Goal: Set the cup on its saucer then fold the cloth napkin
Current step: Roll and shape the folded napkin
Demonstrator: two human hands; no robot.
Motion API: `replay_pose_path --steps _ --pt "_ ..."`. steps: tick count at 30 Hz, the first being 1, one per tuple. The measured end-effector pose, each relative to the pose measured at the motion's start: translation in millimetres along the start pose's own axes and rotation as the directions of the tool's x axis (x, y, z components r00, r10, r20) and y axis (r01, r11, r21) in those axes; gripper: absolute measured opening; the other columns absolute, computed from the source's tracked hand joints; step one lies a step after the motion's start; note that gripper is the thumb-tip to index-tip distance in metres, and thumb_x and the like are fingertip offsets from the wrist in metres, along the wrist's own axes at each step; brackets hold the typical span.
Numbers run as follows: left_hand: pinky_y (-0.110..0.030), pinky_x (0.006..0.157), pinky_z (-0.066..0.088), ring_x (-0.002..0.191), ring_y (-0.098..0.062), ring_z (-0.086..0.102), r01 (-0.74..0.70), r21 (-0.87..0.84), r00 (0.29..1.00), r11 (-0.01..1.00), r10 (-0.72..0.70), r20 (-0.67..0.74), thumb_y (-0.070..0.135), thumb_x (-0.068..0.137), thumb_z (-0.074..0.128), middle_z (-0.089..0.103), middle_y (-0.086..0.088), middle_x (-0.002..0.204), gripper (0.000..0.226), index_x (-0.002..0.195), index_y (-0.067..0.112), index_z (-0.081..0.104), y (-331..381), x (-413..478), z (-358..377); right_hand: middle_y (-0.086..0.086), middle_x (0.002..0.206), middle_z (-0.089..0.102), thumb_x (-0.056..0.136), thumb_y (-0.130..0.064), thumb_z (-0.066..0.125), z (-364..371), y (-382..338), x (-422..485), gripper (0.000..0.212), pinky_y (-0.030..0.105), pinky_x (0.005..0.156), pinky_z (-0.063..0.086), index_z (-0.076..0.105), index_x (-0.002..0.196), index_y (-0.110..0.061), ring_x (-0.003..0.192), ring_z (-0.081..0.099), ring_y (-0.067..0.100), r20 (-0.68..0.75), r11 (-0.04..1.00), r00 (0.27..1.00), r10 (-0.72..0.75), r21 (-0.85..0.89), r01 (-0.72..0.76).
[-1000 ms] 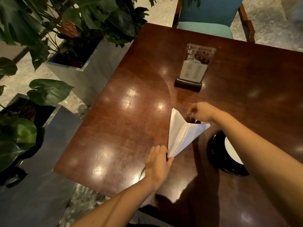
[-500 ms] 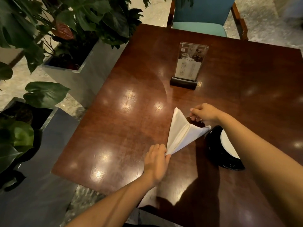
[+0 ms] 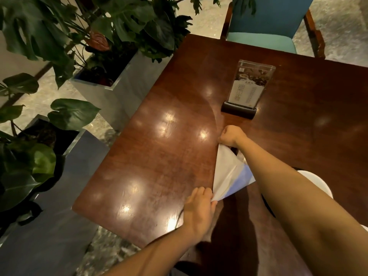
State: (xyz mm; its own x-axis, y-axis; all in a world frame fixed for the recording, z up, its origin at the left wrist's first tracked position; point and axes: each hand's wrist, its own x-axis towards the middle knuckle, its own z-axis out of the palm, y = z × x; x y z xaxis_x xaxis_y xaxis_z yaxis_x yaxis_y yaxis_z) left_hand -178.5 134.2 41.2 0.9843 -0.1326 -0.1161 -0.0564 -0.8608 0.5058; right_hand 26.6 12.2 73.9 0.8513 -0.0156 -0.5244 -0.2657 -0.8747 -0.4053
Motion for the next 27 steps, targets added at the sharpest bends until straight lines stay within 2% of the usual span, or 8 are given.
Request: replay_pose_path --steps 4,8,11,13,15,19,24,27 --pt "-0.018 0.046 0.033 0.061 -0.010 0.054 -0.028 0.101 0.998 0.994 0.034 -0.057 0.027 0.066 0.079 0.053 0.008 0.066 0.030 0.068 0.023 0.049 -4 0 7 0.014 0.095 0.062 0.078 -0.013 0.054 6 -2 4 0.023 0.036 0.073 0.049 0.063 0.095 -0.001 0.083 0.059 0.031 -0.073 0.981 0.996 0.045 0.193 -0.030" --pt "-0.019 0.045 0.043 0.061 -0.009 0.056 -0.028 0.123 0.997 0.992 0.037 -0.072 0.029 0.063 0.079 0.054 0.009 0.065 0.028 0.068 0.024 0.052 -2 -1 8 0.010 0.074 0.062 0.086 -0.009 0.049 1 2 4 0.011 0.029 0.057 0.046 0.059 0.089 -0.005 0.058 0.056 0.018 0.016 0.953 0.999 0.036 0.299 -0.039" --pt "-0.019 0.046 0.045 0.062 -0.009 0.056 -0.042 0.156 0.997 0.987 0.051 -0.053 0.031 0.063 0.077 0.055 0.009 0.065 0.026 0.070 0.024 0.053 -1 -1 10 0.006 0.072 0.062 0.090 -0.004 0.043 -19 15 -5 0.015 0.024 0.058 0.045 0.057 0.092 -0.008 0.061 0.056 0.016 0.065 0.934 0.997 -0.033 0.356 0.008" --pt "-0.019 0.046 0.044 0.061 -0.009 0.055 -0.057 0.178 0.997 0.982 0.067 -0.049 0.031 0.062 0.078 0.055 0.009 0.065 0.027 0.070 0.025 0.053 -3 1 12 0.008 0.082 0.064 0.085 0.005 0.045 -40 30 -18 0.023 0.024 0.061 0.046 0.062 0.094 -0.008 0.073 0.059 0.020 0.082 0.974 0.992 -0.100 0.210 0.081" --pt "-0.019 0.047 0.045 0.062 -0.010 0.055 -0.072 0.196 0.996 0.978 0.081 -0.041 0.031 0.062 0.079 0.055 0.009 0.065 0.028 0.069 0.025 0.053 -5 2 13 0.007 0.097 0.064 0.082 0.006 0.050 -56 51 -35 0.028 0.022 0.066 0.046 0.065 0.101 -0.008 0.090 0.060 0.022 0.216 0.990 0.969 -0.120 -0.053 0.134" --pt "-0.022 0.050 0.047 0.067 -0.012 0.057 -0.089 0.182 0.995 0.979 0.096 -0.029 0.029 0.068 0.076 0.057 0.008 0.070 0.024 0.075 0.024 0.053 -9 1 15 0.007 0.112 0.061 0.074 -0.006 0.062 -53 83 -60 0.036 0.034 0.078 0.051 0.059 0.109 -0.015 0.099 0.058 0.025 0.489 0.912 0.870 0.056 -0.380 0.155" --pt "-0.027 0.060 0.049 0.086 -0.018 0.052 -0.071 0.110 0.997 0.991 0.075 -0.031 0.024 0.083 0.064 0.054 0.000 0.093 0.013 0.089 0.018 0.054 -8 0 13 0.010 0.097 0.064 0.078 -0.012 0.060 -25 95 -54 0.016 0.028 0.056 0.037 0.063 0.094 -0.012 0.082 0.053 0.024 0.309 0.781 0.944 -0.115 -0.558 0.278" --pt "-0.033 0.068 0.051 0.097 -0.022 0.055 -0.089 0.140 0.995 0.986 0.096 -0.040 0.020 0.074 0.073 0.058 0.000 0.113 0.025 0.094 0.018 0.058 -10 3 15 0.005 0.093 0.057 0.082 -0.006 0.052 -19 95 -49 0.014 0.033 0.069 0.041 0.056 0.084 -0.019 0.089 0.045 0.022 0.178 0.787 0.950 -0.257 -0.532 0.313"
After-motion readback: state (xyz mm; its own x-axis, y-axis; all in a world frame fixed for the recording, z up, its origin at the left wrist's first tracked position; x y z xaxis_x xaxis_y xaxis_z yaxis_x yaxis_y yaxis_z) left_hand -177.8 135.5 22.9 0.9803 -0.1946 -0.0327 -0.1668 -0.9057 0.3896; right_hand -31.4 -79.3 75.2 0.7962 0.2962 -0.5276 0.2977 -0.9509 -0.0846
